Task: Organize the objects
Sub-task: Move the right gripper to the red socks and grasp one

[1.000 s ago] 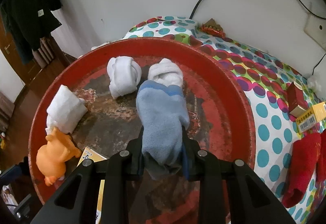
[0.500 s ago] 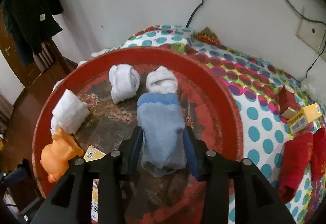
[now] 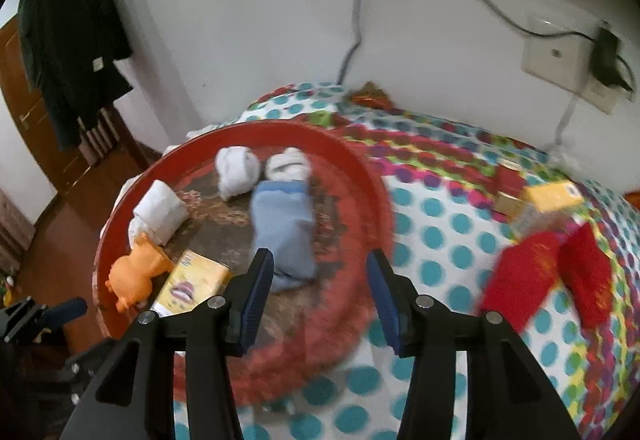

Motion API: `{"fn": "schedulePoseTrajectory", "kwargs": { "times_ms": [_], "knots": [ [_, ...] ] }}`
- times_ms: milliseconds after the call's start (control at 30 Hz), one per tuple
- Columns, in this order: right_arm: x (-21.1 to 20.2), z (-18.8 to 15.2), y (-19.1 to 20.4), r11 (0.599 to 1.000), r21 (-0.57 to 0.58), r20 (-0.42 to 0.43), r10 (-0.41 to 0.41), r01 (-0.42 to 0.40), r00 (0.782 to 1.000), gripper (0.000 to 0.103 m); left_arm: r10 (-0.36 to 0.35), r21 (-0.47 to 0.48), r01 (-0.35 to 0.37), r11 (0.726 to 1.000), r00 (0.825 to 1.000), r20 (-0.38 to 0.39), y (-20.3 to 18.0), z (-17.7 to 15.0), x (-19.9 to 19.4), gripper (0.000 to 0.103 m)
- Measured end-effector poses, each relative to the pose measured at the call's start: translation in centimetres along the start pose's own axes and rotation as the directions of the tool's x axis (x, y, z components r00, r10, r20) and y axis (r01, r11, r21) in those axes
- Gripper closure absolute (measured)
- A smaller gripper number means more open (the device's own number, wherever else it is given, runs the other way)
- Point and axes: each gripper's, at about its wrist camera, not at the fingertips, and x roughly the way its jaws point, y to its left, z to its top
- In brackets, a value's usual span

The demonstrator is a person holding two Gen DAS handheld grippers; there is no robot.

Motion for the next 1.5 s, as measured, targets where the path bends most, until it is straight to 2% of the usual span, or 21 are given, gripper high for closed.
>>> {"fn": "schedulePoseTrajectory", "kwargs": {
  "times_ms": [333,567,733,833,967,1167,1500],
  "knots": [
    [-4.1,-5.0,-10.0,0.985,0.130,-0.014,-0.116,0.117,0.993,0.053,0.000,0.065,0.000,0.998,1.000,0.000,-3.5,-0.7,-0.2,0.043],
    [-5.9,-8.0,-17.1,0.954,0.211,-0.028,-0.213,0.214,0.977,0.052,-0.007,0.131,0.005,0.991,1.000,0.016,-6.4,-1.2,-0.8,0.043],
    [-5.7,-8.8,-20.3,0.939,0.231,-0.046,-0.249,0.253,0.967,0.039,-0.040,0.184,0.036,0.982,0.999,0.019,-8.9,-1.8,-1.5,0.043],
    [-4.9,-8.6,-21.5,0.939,0.219,-0.056,-0.259,0.265,0.964,0.039,-0.071,0.229,0.066,0.971,0.997,0.015,-10.7,-2.3,-1.8,0.043],
    [-3.2,-7.9,-22.3,0.945,0.185,-0.072,-0.260,0.268,0.963,0.024,-0.091,0.301,0.087,0.950,0.996,0.002,-13.1,-3.1,-1.7,0.043],
    [-0.2,-6.1,-22.8,0.953,0.118,-0.098,-0.269,0.279,0.958,0.023,-0.114,0.364,0.116,0.924,0.993,-0.027,-15.6,-4.5,-1.0,0.043],
    [3.9,-2.8,-23.0,0.966,0.051,-0.097,-0.248,0.254,0.964,0.023,-0.171,0.412,0.184,0.892,0.983,-0.070,-18.2,-5.4,0.0,0.043]
  ]
}}
